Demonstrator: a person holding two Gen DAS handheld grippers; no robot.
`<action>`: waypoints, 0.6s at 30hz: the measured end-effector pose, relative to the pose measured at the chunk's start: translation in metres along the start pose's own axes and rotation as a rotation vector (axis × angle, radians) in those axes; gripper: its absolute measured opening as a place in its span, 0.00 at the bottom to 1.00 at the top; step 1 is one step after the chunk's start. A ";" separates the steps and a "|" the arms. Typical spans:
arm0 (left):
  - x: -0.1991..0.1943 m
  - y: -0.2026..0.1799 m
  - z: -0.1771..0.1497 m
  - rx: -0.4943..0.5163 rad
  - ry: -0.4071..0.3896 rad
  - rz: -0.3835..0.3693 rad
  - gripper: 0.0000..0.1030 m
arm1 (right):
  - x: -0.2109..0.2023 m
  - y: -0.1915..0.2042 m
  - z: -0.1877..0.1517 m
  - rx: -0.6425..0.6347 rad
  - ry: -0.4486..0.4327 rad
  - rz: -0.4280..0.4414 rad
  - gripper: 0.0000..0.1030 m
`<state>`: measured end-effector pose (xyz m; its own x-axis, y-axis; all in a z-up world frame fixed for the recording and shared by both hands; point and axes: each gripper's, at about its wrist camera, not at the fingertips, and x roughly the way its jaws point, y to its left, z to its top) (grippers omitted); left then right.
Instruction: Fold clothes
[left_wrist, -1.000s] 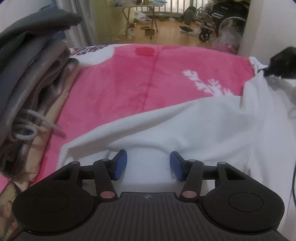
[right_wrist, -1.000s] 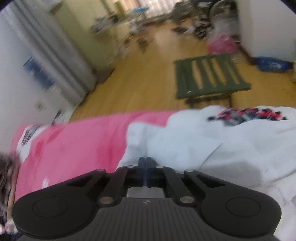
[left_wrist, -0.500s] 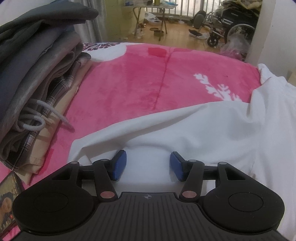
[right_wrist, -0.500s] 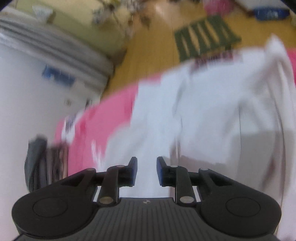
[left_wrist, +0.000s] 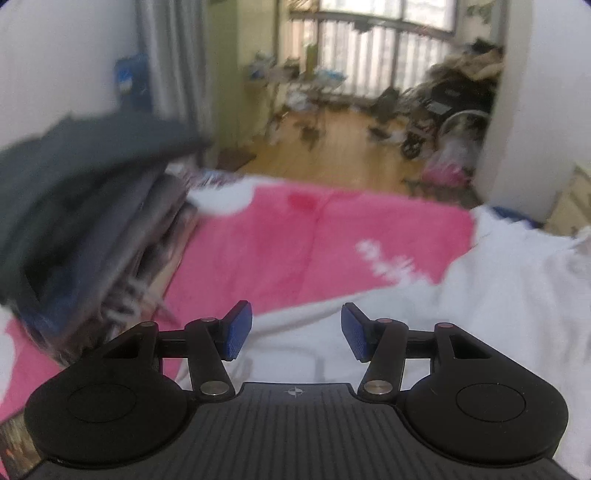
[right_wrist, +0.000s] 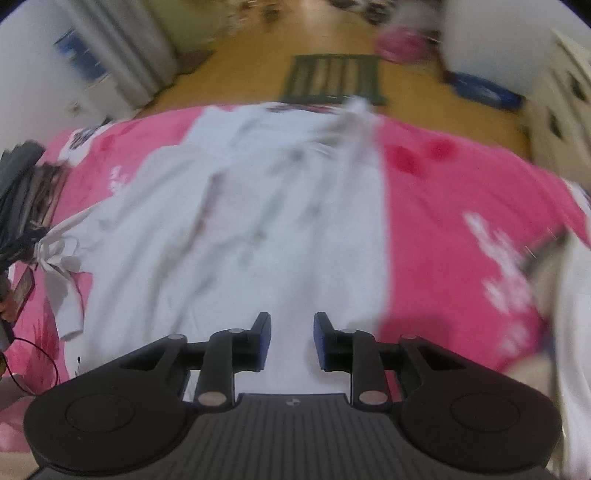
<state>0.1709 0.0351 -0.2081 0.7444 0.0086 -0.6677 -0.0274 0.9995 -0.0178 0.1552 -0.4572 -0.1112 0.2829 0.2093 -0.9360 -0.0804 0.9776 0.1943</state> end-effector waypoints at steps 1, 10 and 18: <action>-0.010 -0.007 0.005 0.019 -0.010 -0.018 0.53 | -0.009 -0.011 -0.010 0.025 -0.005 -0.007 0.37; -0.069 -0.115 -0.016 0.298 0.287 -0.286 0.59 | 0.064 -0.053 -0.037 0.163 -0.078 0.061 0.57; -0.047 -0.168 -0.073 0.365 0.374 -0.344 0.59 | 0.085 0.030 -0.025 -0.106 -0.139 0.352 0.51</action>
<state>0.0919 -0.1354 -0.2282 0.3841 -0.2609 -0.8857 0.4513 0.8899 -0.0664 0.1534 -0.4104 -0.1922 0.3466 0.5396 -0.7673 -0.2919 0.8394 0.4585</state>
